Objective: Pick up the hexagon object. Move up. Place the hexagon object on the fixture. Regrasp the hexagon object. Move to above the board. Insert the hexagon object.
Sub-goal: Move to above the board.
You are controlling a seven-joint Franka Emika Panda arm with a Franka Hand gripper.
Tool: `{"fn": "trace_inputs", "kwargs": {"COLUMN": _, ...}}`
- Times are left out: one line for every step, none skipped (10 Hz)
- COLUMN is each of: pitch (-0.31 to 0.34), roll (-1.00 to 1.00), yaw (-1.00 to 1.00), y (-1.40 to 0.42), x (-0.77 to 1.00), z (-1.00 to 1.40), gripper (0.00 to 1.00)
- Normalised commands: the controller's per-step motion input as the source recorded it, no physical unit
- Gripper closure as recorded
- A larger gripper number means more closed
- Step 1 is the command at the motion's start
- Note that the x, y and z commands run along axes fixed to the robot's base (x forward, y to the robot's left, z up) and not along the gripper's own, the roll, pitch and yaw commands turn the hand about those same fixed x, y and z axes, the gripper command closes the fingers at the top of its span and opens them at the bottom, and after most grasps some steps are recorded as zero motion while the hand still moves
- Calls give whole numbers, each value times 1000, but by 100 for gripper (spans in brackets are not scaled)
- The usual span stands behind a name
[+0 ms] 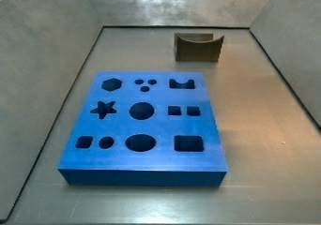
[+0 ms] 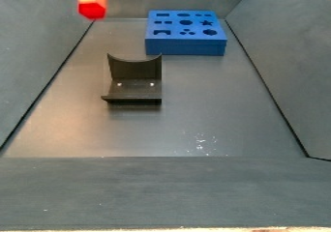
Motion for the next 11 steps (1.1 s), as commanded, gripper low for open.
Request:
{"fn": "trace_inputs", "kwargs": {"pitch": 96, "roll": -39, "yaw": 177, "y": -13, "x": 114, "z": 1000, "gripper": 100}}
{"fn": "trace_inputs", "kwargs": {"pitch": 65, "roll": -33, "yaw": 169, "y": -18, "x": 83, "z": 834, "gripper": 100}}
{"fn": "trace_inputs", "kwargs": {"pitch": 35, "roll": -24, "yaw": 149, "y": -15, "x": 54, "z": 622, "gripper": 100}}
{"fn": "trace_inputs", "kwargs": {"pitch": 22, "roll": -19, "yaw": 136, "y": -15, "x": 43, "z": 519, "gripper": 100}}
{"fn": "trace_inputs", "kwargs": {"pitch": -1, "roll": -12, "yaw": 108, "y": -12, "x": 31, "z": 314, "gripper": 100}}
{"fn": "trace_inputs", "kwargs": {"pitch": -20, "roll": -1000, "yaw": -79, "y": -1000, "x": -895, "z": -18, "gripper": 100}}
{"fn": "trace_inputs", "kwargs": {"pitch": -30, "roll": -1000, "yaw": -81, "y": -1000, "x": -911, "z": -43, "gripper": 100}}
{"fn": "trace_inputs", "kwargs": {"pitch": -47, "roll": -1000, "yaw": -80, "y": -1000, "x": -949, "z": -40, "gripper": 100}}
{"fn": "trace_inputs", "kwargs": {"pitch": -66, "roll": -1000, "yaw": -77, "y": -984, "x": -1000, "z": -58, "gripper": 100}}
{"fn": "trace_inputs", "kwargs": {"pitch": -81, "roll": -1000, "yaw": -76, "y": -963, "x": -1000, "z": -48, "gripper": 100}}
{"fn": "trace_inputs", "kwargs": {"pitch": -104, "roll": -1000, "yaw": -73, "y": -896, "x": -1000, "z": -48, "gripper": 100}}
